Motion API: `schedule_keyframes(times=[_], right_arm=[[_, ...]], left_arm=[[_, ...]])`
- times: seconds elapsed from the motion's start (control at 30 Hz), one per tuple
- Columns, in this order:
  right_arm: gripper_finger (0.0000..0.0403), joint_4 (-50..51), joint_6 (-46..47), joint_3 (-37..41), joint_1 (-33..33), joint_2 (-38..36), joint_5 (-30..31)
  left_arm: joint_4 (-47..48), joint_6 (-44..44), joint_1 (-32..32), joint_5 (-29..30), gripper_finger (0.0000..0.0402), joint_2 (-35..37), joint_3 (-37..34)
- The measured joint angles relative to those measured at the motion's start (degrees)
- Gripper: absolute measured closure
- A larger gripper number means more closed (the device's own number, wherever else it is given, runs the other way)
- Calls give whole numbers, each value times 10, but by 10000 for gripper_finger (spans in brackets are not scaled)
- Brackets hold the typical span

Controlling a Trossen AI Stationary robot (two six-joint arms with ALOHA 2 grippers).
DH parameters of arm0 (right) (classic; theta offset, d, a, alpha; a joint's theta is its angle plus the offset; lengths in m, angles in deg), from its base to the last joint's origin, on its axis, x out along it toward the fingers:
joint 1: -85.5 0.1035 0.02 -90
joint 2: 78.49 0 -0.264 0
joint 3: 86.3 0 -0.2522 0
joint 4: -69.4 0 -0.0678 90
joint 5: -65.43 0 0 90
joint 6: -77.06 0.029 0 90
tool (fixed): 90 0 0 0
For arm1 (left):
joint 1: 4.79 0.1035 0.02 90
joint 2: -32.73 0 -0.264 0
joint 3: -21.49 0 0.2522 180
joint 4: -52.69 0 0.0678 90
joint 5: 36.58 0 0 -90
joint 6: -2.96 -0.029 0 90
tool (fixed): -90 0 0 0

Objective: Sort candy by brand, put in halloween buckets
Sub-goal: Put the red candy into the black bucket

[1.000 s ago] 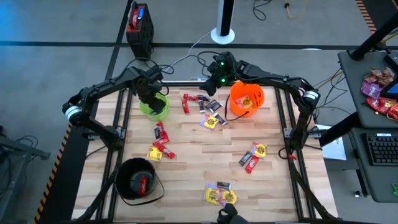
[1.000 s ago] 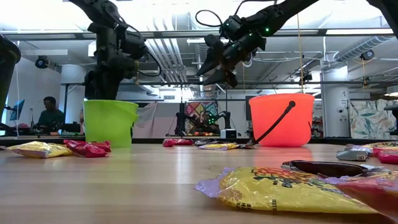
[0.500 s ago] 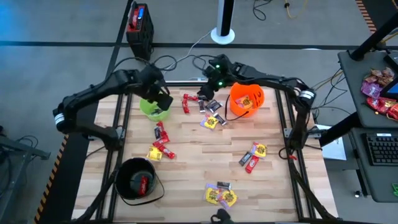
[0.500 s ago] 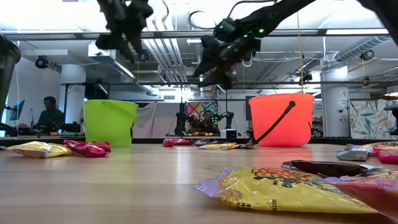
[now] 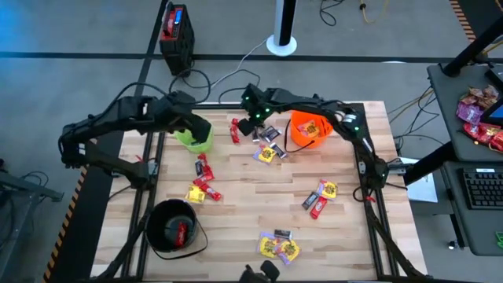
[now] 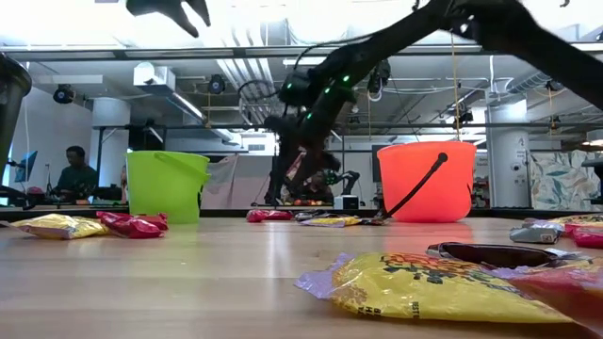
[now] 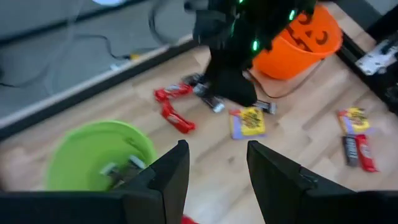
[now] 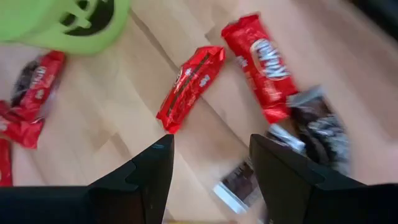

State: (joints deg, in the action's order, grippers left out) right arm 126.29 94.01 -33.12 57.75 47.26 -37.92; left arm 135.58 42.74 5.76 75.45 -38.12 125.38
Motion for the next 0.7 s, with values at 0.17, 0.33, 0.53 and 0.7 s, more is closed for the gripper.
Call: schedule_keyframes(times=[0.17,0.33,0.53,0.7], right_arm=[[200,5,23,-50,12,51,-2],[200,4,28,-85,37,82,18],[200,0,38,-109,63,119,101],[200,-35,55,-113,69,130,135]], left_arm=[[29,-28,0,17,257,26,3],[65,-42,0,57,257,55,3],[76,-63,0,100,257,93,3],[80,-65,0,106,257,121,2]])
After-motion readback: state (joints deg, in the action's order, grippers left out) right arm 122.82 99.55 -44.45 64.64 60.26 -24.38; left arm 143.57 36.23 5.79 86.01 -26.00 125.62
